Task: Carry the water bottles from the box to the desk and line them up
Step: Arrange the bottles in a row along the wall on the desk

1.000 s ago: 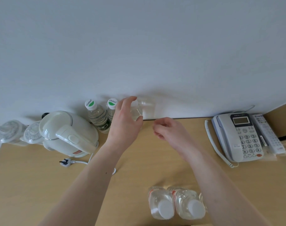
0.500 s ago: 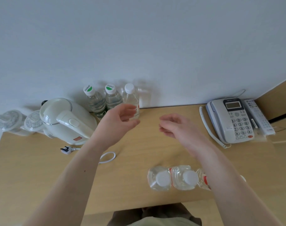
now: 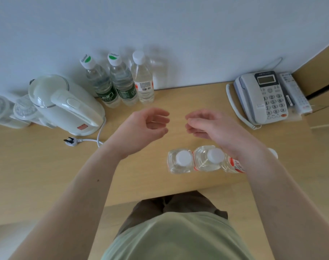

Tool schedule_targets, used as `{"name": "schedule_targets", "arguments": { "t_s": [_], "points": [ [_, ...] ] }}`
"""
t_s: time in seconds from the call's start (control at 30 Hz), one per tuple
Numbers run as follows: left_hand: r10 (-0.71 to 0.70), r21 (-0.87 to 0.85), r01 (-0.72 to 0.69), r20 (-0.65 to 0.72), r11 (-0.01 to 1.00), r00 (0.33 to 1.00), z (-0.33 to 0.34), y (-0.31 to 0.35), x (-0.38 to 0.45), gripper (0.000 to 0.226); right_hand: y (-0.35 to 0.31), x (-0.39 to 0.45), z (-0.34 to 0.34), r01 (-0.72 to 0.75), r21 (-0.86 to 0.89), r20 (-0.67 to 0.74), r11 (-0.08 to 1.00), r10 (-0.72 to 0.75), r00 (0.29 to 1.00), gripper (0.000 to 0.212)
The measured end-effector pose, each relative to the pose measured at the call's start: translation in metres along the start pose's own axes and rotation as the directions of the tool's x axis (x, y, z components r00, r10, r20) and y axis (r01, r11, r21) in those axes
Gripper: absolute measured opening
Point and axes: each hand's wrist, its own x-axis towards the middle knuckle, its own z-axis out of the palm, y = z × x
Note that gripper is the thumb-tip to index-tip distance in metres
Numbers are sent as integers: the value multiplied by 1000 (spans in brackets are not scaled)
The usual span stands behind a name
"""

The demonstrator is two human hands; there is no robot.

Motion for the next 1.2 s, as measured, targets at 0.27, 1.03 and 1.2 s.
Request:
{"name": "schedule_targets", "arguments": {
  "t_s": [0.27,1.03,1.2],
  "points": [
    [-58,205,8,239,979,969,11,-10,-23,60,7,-15,-4,-22,-65,18,998,23,1000,13],
    [55,401,-147,232,904,971,42,-9,-20,59,-6,11,-9,-20,-62,55,998,24,998,12],
    [56,425,-147,218,893,974,38,-5,-13,57,-13,20,-13,-5,-66,59,998,9,998,11]
  ]
}}
